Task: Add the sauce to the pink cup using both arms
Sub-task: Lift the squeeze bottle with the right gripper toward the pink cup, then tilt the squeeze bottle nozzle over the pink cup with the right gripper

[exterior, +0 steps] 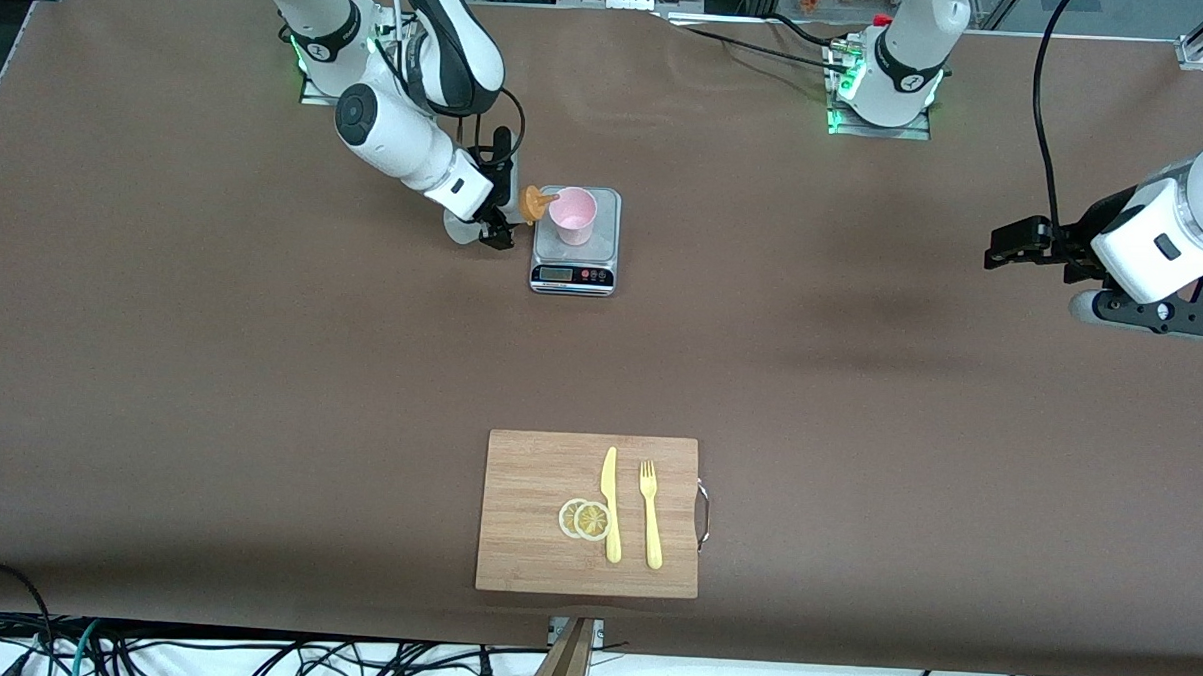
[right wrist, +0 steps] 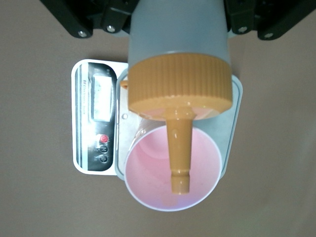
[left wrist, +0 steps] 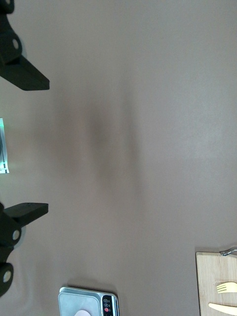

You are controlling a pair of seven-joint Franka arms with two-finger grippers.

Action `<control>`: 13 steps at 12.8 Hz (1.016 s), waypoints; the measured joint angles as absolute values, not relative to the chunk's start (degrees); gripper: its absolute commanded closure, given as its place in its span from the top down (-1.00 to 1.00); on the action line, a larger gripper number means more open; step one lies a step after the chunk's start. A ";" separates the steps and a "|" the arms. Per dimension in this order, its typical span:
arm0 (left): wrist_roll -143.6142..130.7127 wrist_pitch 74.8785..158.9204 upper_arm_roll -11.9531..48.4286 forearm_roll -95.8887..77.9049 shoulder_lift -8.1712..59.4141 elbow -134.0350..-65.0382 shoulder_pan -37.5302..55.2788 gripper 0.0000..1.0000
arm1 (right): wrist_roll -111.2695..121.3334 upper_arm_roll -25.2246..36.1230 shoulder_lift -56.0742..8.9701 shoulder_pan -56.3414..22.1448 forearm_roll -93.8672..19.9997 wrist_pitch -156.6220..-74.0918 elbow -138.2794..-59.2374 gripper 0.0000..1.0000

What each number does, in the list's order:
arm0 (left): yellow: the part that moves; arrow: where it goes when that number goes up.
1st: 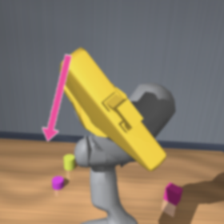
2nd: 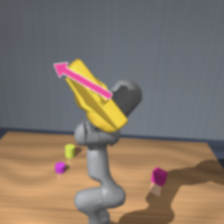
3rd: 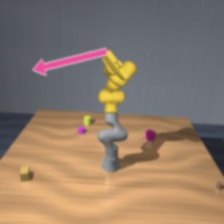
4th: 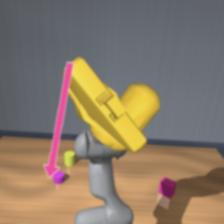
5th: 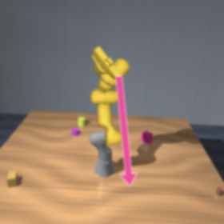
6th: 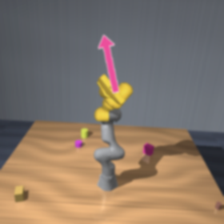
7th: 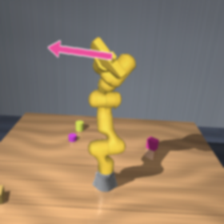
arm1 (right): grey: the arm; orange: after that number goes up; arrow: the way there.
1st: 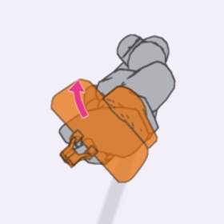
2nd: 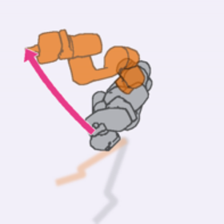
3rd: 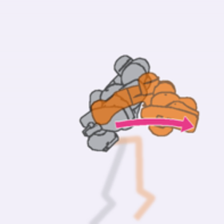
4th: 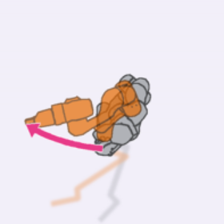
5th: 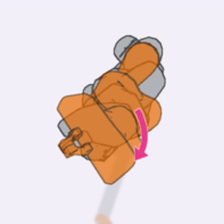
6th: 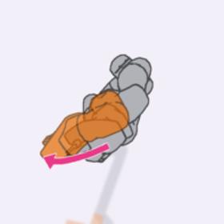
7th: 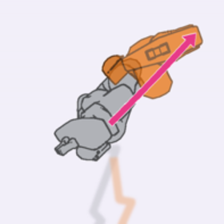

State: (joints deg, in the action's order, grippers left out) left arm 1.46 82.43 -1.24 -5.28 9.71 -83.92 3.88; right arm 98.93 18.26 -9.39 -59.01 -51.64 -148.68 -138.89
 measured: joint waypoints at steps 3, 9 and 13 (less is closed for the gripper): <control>1.46 82.43 -1.24 -5.28 9.71 -83.92 3.88 1.00 | 98.90 20.57 -8.53 -59.01 -45.66 -147.30 -138.84 -0.75; 1.46 82.42 -1.23 -5.28 9.71 -83.92 3.88 1.00 | 94.40 22.93 -7.75 -58.99 -29.92 -139.39 -134.58 -0.73; 1.46 82.43 -1.24 -5.28 9.72 -83.92 3.88 1.00 | 79.09 23.34 -7.73 -59.68 -14.58 -129.58 -126.72 -0.72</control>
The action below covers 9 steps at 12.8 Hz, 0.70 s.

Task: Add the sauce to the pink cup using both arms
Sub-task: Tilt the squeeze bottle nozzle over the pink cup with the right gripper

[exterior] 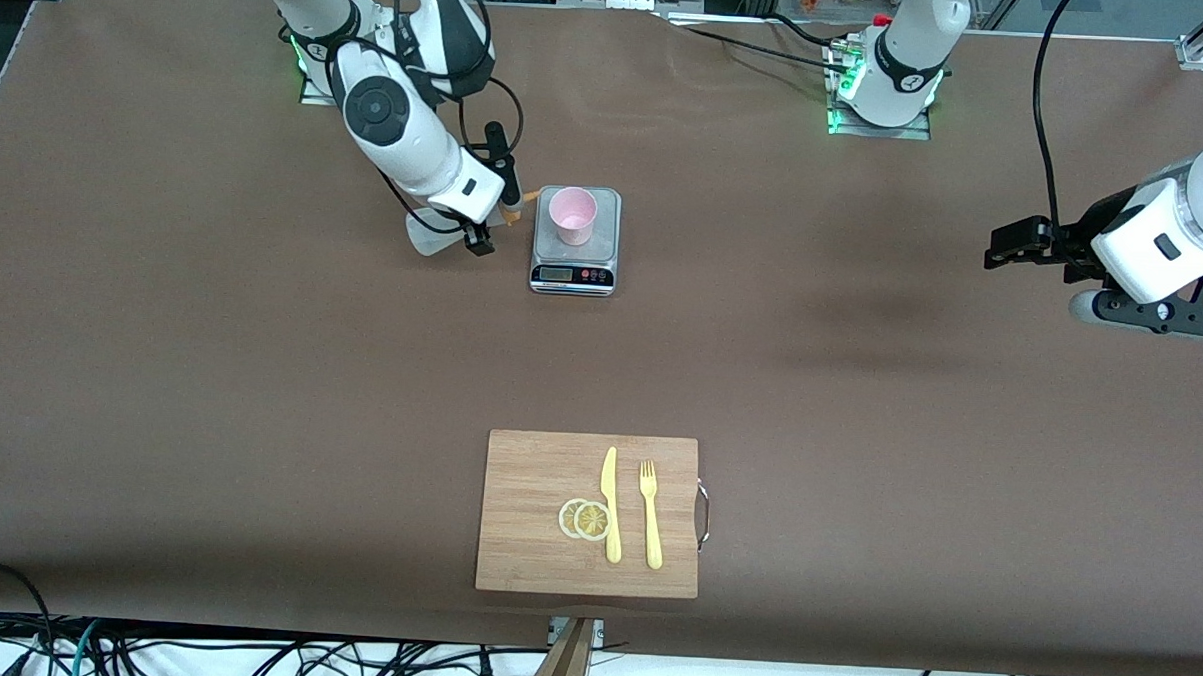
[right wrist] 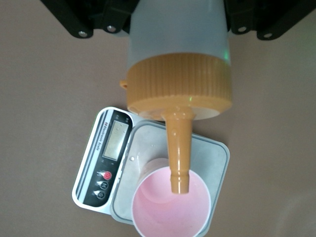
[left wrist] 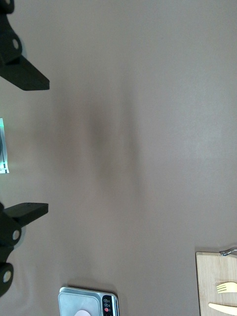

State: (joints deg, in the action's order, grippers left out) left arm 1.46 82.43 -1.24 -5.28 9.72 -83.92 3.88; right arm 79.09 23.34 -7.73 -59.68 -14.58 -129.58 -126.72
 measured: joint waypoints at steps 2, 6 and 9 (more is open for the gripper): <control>1.46 82.43 -1.24 -5.28 9.71 -83.91 3.88 1.00 | 75.49 23.23 -7.83 -60.86 -13.11 -129.25 -126.56 -0.72; 1.46 82.43 -1.24 -5.28 9.71 -83.91 3.88 1.00 | 67.15 22.95 -8.77 -62.81 -7.50 -129.12 -126.60 -0.72; 1.46 82.43 -1.24 -5.28 9.72 -83.91 3.88 1.00 | 62.64 22.86 -10.01 -64.17 -4.40 -129.09 -126.62 -0.72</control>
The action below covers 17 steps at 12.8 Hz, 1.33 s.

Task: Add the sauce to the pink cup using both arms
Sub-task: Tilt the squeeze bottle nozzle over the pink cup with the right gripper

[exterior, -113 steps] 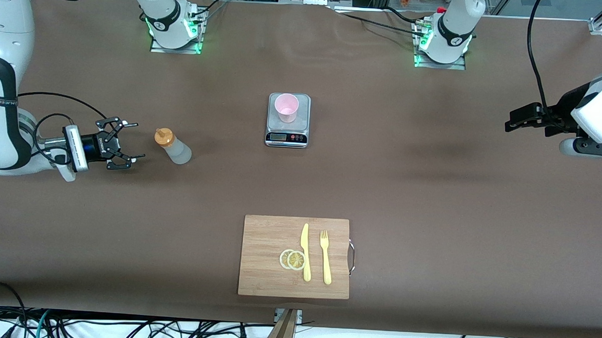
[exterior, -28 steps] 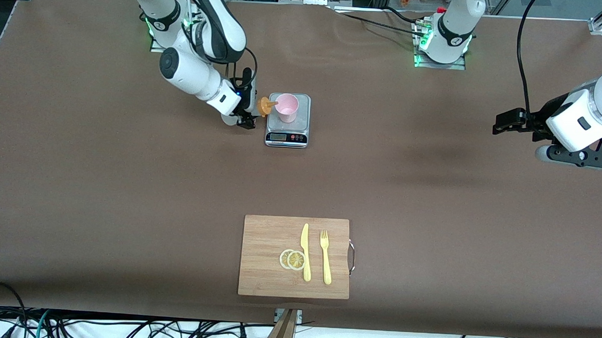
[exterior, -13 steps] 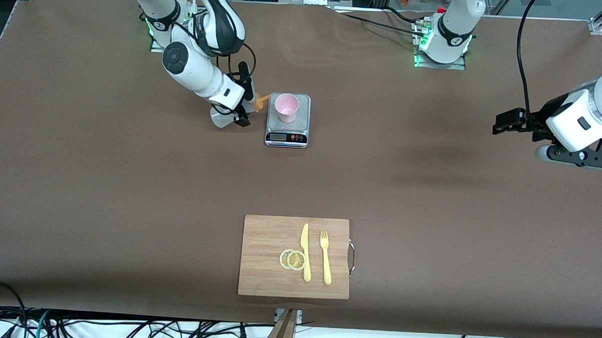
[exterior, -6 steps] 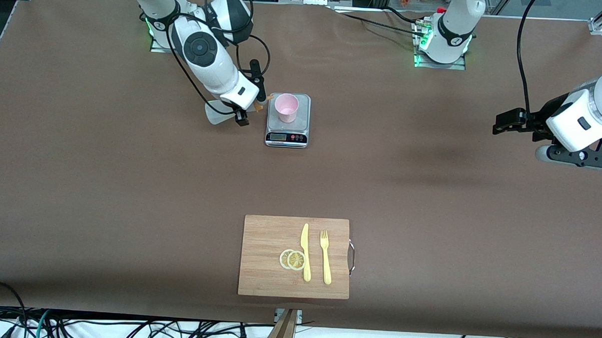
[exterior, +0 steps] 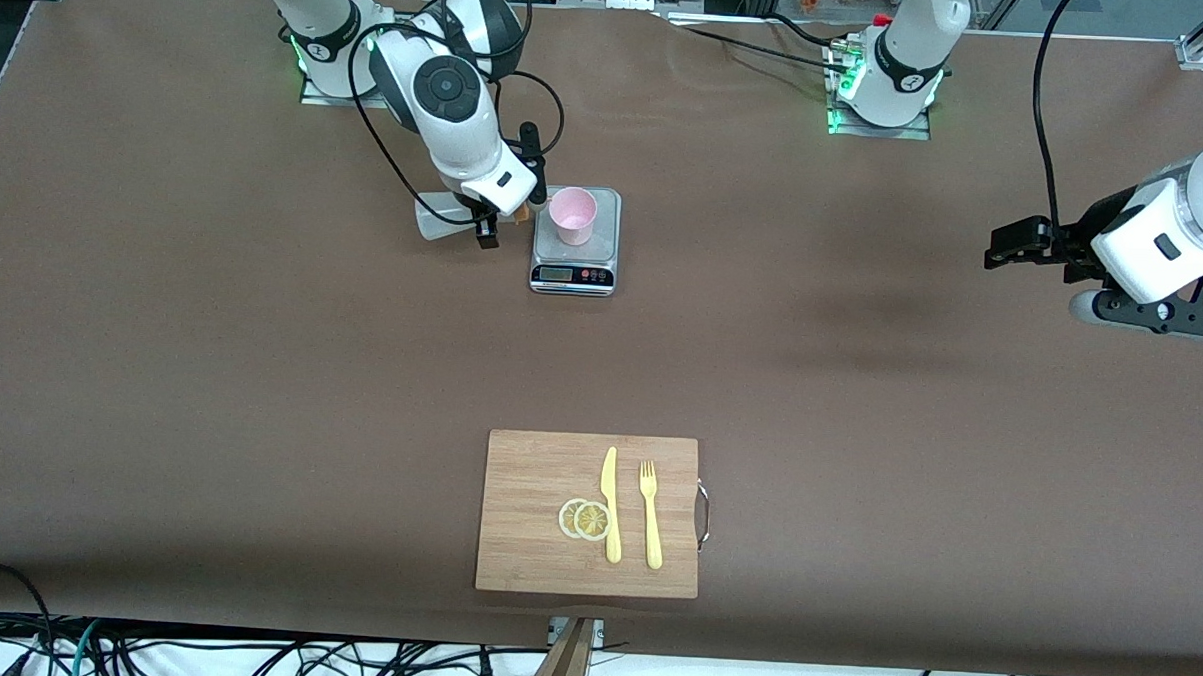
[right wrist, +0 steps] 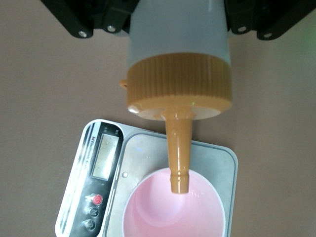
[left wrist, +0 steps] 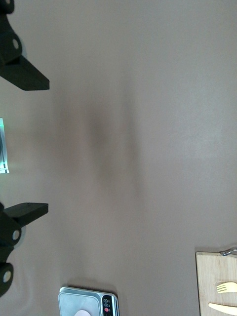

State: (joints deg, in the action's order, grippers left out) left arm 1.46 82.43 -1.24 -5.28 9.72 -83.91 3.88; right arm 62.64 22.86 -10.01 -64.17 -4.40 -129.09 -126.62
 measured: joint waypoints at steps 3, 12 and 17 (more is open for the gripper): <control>1.46 82.43 -1.24 -5.28 9.72 -83.91 3.88 1.00 | 58.24 22.78 -11.27 -65.74 -1.87 -129.09 -126.61 -0.72; 1.46 82.43 -1.24 -5.28 9.72 -83.91 3.88 1.00 | 53.45 22.75 -12.28 -67.90 1.72 -126.92 -125.82 -0.73; 1.46 82.43 -1.23 -5.28 9.72 -83.91 3.88 1.00 | 51.07 22.75 -12.41 -68.89 4.00 -120.59 -122.13 -0.73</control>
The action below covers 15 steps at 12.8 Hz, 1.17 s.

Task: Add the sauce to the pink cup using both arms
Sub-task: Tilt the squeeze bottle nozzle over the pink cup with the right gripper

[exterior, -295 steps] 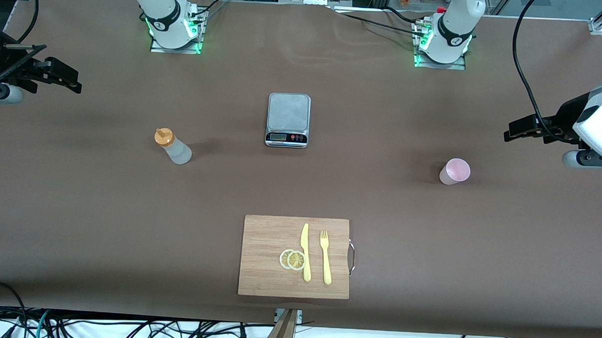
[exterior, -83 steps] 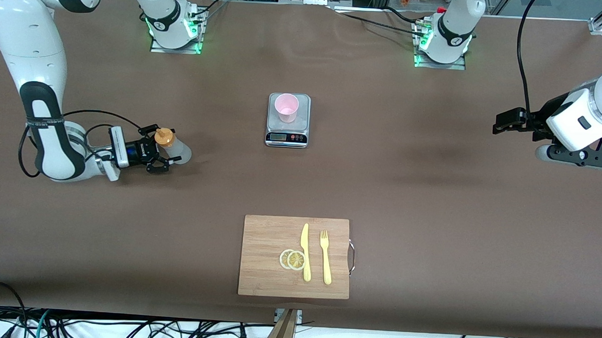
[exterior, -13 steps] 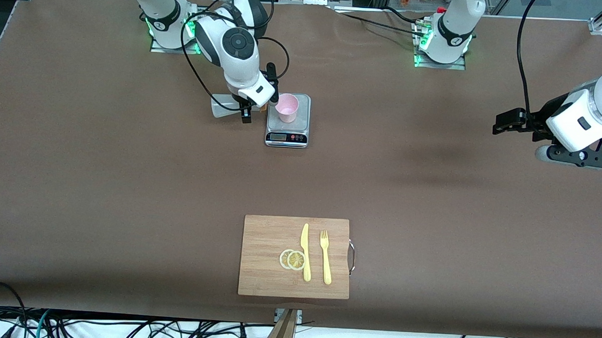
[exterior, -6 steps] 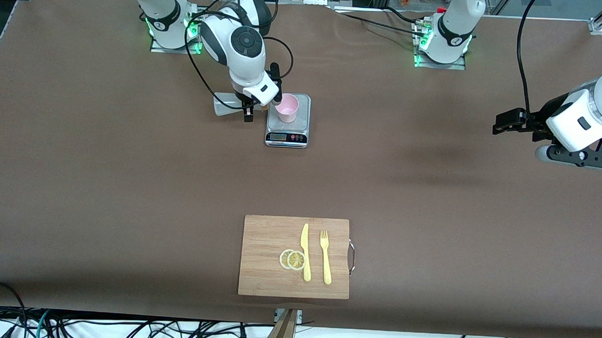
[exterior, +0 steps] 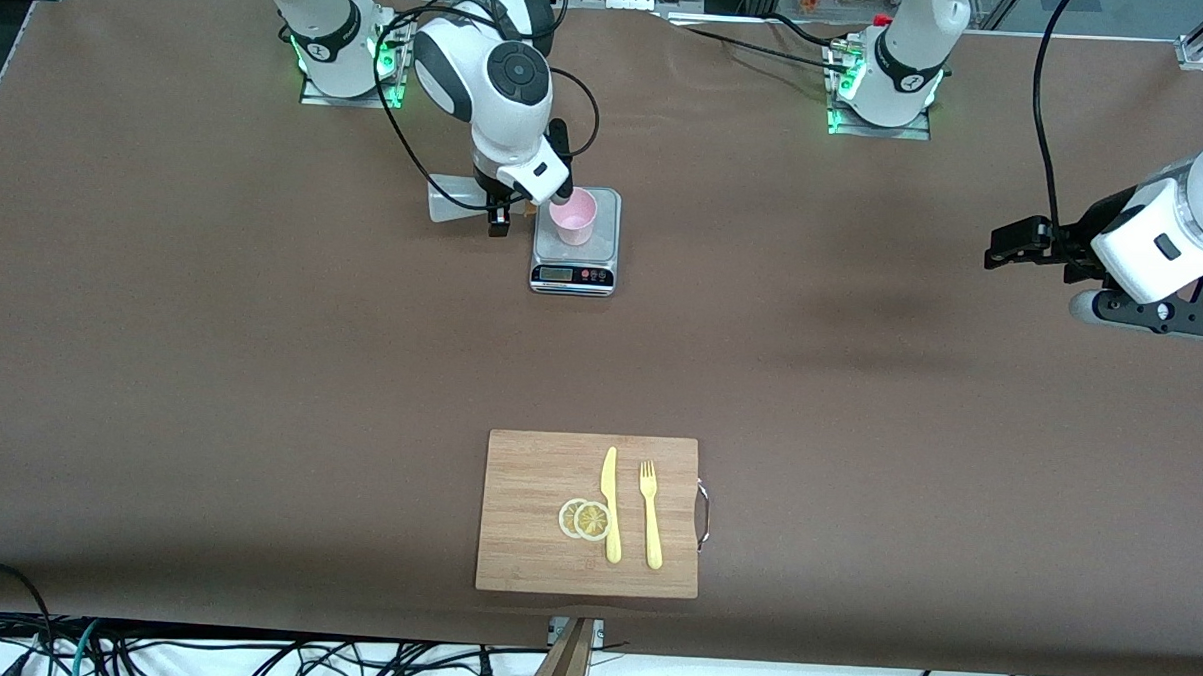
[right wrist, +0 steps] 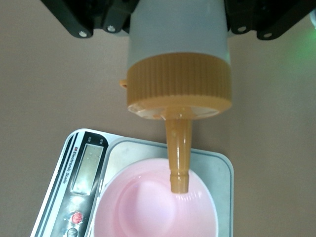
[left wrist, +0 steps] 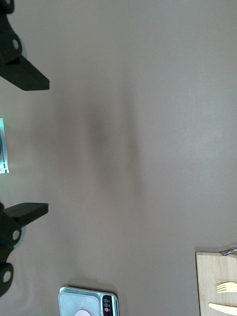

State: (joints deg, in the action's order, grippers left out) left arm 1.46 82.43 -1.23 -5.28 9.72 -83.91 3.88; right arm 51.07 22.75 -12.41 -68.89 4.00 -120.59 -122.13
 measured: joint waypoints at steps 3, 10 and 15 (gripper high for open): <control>1.46 82.43 -1.23 -5.28 9.72 -83.91 3.88 1.00 | 49.50 22.76 -12.51 -69.13 5.01 -118.25 -120.81 -0.73; 1.46 82.43 -1.23 -5.28 9.72 -83.91 3.88 1.00 | 47.30 22.75 -15.44 -70.01 6.20 -113.92 -116.92 -0.73; 1.46 82.43 -1.23 -5.28 9.72 -83.91 3.88 1.00 | 45.93 22.75 -17.24 -70.76 6.91 -111.23 -114.53 -0.74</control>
